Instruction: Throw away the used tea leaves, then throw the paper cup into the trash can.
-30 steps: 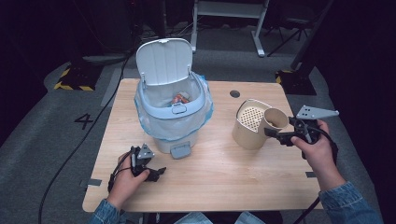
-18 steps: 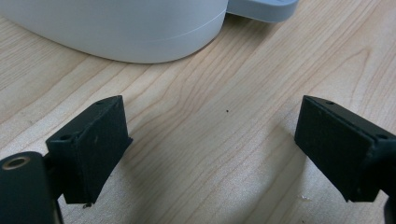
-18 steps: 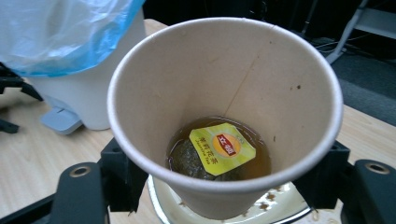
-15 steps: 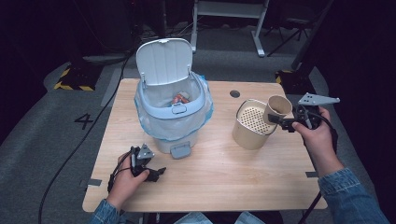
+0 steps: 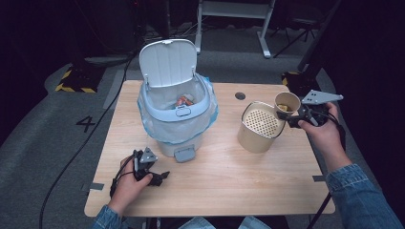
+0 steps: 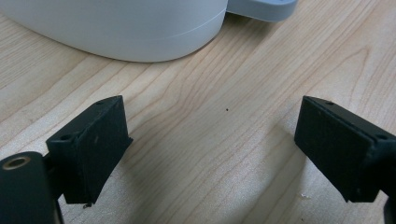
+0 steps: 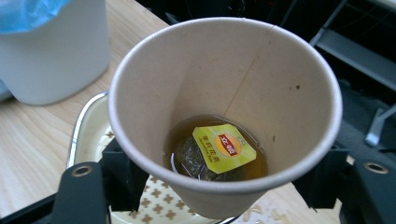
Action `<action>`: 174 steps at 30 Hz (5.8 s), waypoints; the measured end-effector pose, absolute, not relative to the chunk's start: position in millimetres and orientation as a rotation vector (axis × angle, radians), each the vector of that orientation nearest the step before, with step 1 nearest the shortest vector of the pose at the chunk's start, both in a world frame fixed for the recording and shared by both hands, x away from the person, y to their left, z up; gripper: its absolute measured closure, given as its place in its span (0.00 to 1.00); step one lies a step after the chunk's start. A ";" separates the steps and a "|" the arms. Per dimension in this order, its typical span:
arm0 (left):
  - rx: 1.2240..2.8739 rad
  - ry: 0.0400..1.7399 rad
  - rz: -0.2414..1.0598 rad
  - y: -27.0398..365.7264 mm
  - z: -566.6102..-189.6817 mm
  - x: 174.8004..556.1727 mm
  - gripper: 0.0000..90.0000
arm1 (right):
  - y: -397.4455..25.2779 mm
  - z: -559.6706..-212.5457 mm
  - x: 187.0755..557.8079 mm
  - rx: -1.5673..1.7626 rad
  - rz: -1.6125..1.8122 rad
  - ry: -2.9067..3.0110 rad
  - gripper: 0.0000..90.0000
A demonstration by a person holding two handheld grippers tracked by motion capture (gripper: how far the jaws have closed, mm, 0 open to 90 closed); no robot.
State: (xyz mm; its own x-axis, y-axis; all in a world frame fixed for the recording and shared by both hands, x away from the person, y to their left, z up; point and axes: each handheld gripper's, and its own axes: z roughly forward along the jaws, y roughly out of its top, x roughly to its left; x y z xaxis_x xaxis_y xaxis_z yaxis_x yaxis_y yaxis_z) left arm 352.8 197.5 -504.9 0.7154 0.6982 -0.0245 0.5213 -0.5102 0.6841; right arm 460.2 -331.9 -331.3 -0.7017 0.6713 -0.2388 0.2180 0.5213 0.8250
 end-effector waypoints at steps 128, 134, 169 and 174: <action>2.230 0.922 0.331 197.7 -504.8 352.9 0.11 | -339.7 -333.7 466.5 0.928 1.260 2.344 0.33; 2.230 0.923 0.332 197.7 -504.8 352.8 0.11 | -338.3 -330.7 463.1 0.896 1.275 2.368 0.33; 2.231 0.916 0.330 198.6 -504.9 353.7 0.12 | -246.6 -260.1 477.9 0.591 1.454 2.373 0.32; 2.233 0.910 0.329 198.8 -505.0 354.9 0.11 | -230.7 -254.8 483.5 0.572 1.503 2.358 0.32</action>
